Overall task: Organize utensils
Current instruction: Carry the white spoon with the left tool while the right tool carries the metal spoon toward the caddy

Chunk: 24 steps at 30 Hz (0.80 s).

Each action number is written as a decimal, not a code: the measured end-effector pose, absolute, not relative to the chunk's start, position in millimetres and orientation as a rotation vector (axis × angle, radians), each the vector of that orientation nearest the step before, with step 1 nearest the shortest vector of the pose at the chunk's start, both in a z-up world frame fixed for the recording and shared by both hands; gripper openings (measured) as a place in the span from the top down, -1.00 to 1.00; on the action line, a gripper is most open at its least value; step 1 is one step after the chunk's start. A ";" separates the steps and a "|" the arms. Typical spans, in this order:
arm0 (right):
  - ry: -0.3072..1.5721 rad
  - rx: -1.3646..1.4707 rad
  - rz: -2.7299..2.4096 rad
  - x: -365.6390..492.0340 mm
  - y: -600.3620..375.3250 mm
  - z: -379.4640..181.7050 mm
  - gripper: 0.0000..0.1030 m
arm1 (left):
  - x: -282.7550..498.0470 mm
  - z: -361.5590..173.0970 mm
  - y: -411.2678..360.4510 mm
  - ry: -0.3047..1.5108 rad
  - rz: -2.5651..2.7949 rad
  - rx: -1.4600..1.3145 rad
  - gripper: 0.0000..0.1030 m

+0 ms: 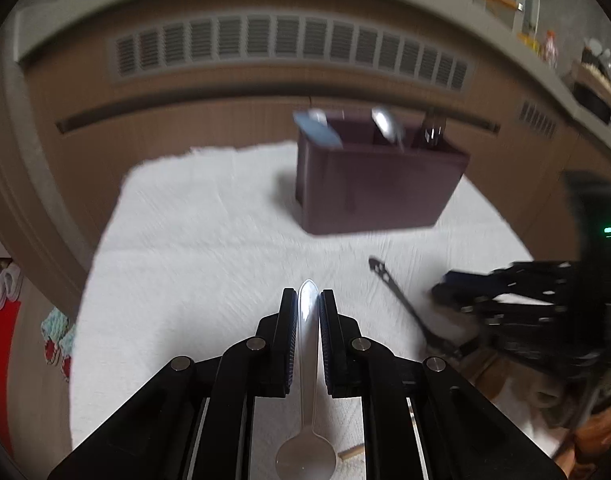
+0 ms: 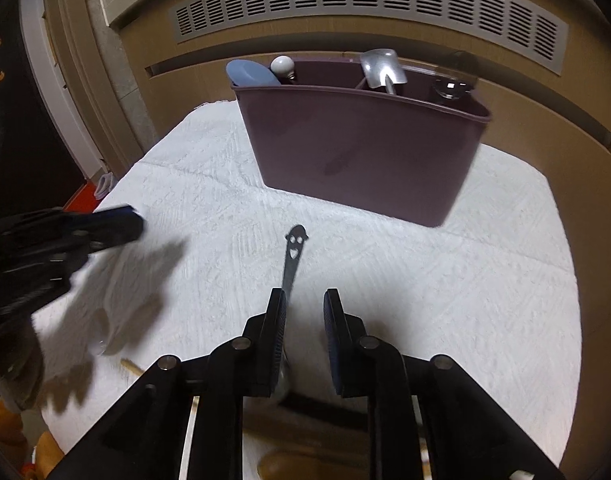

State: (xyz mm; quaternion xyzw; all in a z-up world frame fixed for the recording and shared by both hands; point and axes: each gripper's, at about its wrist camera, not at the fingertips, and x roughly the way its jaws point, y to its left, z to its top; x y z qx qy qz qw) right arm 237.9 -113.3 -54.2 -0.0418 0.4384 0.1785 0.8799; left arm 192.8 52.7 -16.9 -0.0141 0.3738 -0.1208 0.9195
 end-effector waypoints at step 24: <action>0.934 -0.232 0.369 265.2 -71.1 -62.5 0.78 | 163.9 3.4 90.5 0.667 -0.253 -0.167 0.77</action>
